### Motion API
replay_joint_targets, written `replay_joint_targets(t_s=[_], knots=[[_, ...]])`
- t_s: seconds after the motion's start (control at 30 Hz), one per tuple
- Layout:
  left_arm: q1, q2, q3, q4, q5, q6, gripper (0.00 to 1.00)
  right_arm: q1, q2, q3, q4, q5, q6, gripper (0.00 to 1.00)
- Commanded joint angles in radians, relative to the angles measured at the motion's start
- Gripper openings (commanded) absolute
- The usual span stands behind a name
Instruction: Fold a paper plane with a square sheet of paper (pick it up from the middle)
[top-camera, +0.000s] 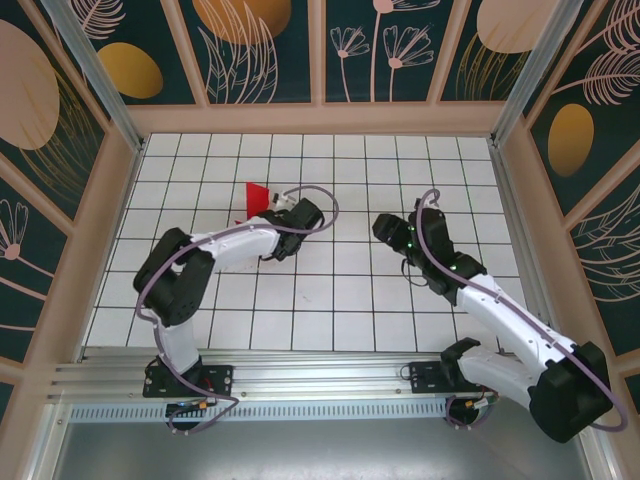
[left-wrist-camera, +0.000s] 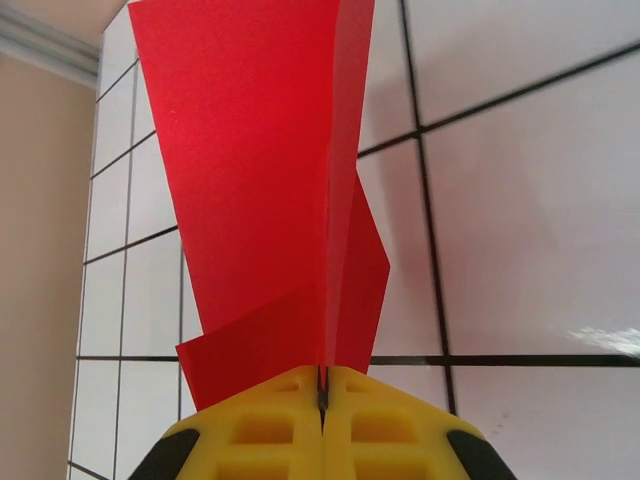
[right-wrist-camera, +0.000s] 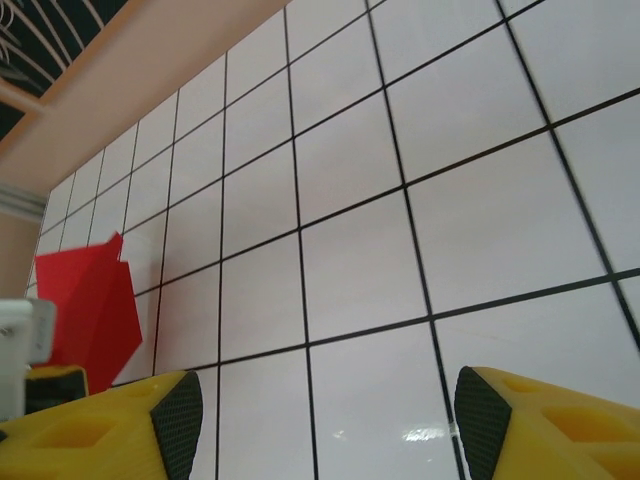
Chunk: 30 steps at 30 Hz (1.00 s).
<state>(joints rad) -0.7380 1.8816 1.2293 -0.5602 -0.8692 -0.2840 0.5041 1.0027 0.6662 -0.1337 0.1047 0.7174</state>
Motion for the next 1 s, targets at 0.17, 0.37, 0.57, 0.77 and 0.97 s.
replay_joint_targets(t_s=[0.17, 0.37, 0.57, 0.77, 0.97], knots=[[-0.056, 0.103, 0.081, 0.017, 0.096, -0.038, 0.13, -0.054, -0.014, 0.003, -0.048, -0.017, -0.018, 0.70], [-0.067, 0.125, 0.099, 0.039, 0.211, -0.093, 0.32, -0.071, -0.008, 0.007, -0.044, -0.049, -0.019, 0.70], [-0.074, -0.001, 0.073, 0.118, 0.418, -0.155, 0.50, -0.076, 0.048, 0.057, -0.055, -0.065, -0.037, 0.70], [-0.043, -0.234, -0.093, 0.307, 0.617, -0.232, 0.62, -0.054, 0.202, 0.126, -0.014, -0.122, -0.071, 0.65], [0.137, -0.394, -0.294, 0.428, 0.787, -0.317, 0.74, 0.094, 0.443, 0.272, 0.020, -0.099, -0.068, 0.64]])
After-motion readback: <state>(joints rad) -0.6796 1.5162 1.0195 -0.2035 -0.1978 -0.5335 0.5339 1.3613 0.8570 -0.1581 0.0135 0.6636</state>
